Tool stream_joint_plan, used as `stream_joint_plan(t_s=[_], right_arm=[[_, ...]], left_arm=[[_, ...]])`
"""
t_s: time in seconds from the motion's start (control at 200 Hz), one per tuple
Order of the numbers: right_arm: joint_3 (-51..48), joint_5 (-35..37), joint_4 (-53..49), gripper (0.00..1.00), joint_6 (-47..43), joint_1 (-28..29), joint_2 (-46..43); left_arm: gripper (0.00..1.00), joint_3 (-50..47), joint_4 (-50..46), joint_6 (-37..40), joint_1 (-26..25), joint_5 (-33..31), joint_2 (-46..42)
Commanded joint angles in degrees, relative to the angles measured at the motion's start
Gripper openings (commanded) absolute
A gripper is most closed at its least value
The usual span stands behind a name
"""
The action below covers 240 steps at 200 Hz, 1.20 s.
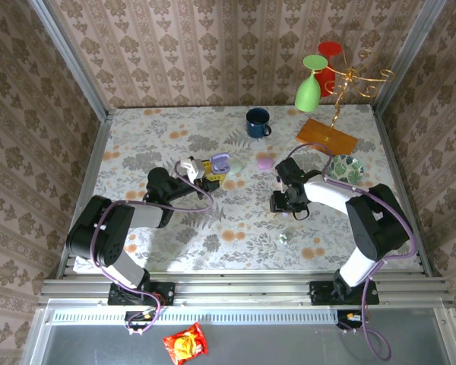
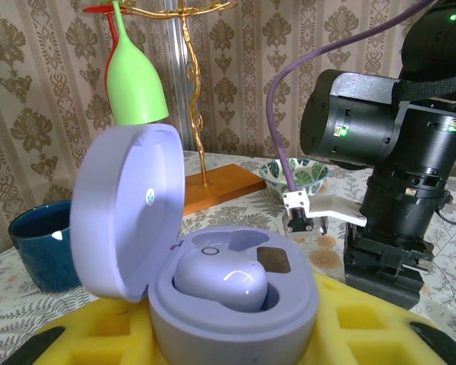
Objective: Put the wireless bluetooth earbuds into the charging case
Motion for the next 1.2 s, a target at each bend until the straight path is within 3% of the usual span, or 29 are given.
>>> stream_joint_plan(t_s=[0.0,0.23,0.395,0.645,0.88,1.03,1.195], right_arm=[[1.75,-2.26,-1.62,0.47,-1.01,1.4,1.16],[3.39,-4.13,-3.23,0.46,-2.98,2.97,1.56],[1.42,-2.98,0.65,0.47,-1.04,2.98,-3.15],[-10.32,0.32,13.42,0.47,15.52,0.45,-15.93],[-20.96,1.79,17.65,0.45,31.23,-0.69,-25.53],[-24.1,1.01,17.81,0.44,34.32,-1.61,-28.33],[-25.83,-3.31,22.43,0.42,35.81,-3.43,-25.24]], left_arm=[[0.34,-0.41,1.52,0.0,0.54,1.52,-1.39],[0.35,-0.56,1.63,-0.09,0.63,1.6,-1.48],[0.35,-0.64,1.64,-0.06,0.61,1.57,-1.36],[0.35,-0.47,1.63,0.1,0.75,1.65,-1.18],[0.35,-0.3,1.63,0.25,0.97,1.93,-1.03],[0.35,-0.39,1.7,0.24,1.08,2.06,-1.1],[0.35,-0.21,1.63,0.22,1.2,2.25,-1.07]])
